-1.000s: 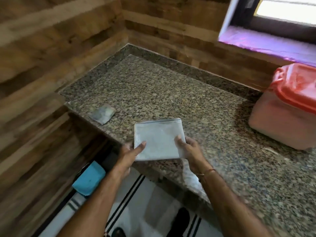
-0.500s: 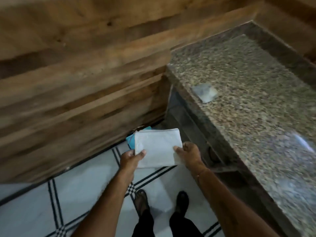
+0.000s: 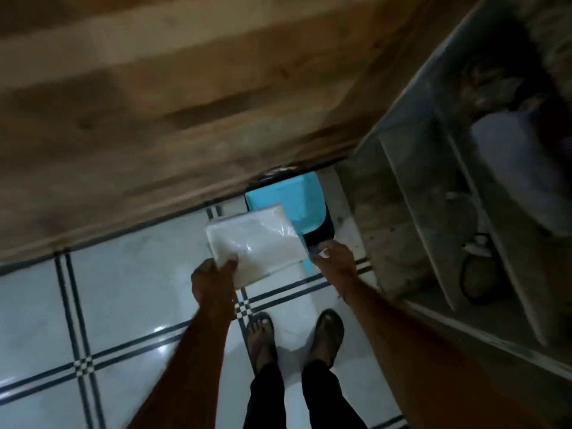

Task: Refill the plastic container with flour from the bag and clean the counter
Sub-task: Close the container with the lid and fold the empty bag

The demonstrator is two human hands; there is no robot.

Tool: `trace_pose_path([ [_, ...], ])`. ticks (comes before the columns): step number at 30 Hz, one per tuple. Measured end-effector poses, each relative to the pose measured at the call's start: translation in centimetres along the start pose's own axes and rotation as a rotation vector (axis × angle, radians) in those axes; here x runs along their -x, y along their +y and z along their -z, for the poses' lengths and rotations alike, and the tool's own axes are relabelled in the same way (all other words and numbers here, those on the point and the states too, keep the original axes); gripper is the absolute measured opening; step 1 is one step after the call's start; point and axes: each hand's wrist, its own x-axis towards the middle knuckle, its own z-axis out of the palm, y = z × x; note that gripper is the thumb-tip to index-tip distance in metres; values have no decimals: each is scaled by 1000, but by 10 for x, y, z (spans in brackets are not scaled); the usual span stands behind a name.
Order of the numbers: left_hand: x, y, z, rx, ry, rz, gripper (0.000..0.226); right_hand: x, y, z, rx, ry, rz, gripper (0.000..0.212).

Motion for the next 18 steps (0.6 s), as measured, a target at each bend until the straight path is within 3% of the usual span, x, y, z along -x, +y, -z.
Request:
trace_pose_path([
  [5,-66,-47,-43,170,42,90,46,-91,27,-61,375,-55,-3,73],
  [8,-79,-56,-60,210,23,144,45,-109,30,-82,445,-24,-1,57],
  [12,-82,-48,-75,222,27,207,18,-92,44,-81,129,114,77,33],
  [18,-73,-21,-102,293,-36,211,26,-31,100,-31,-54,363,97,26],
])
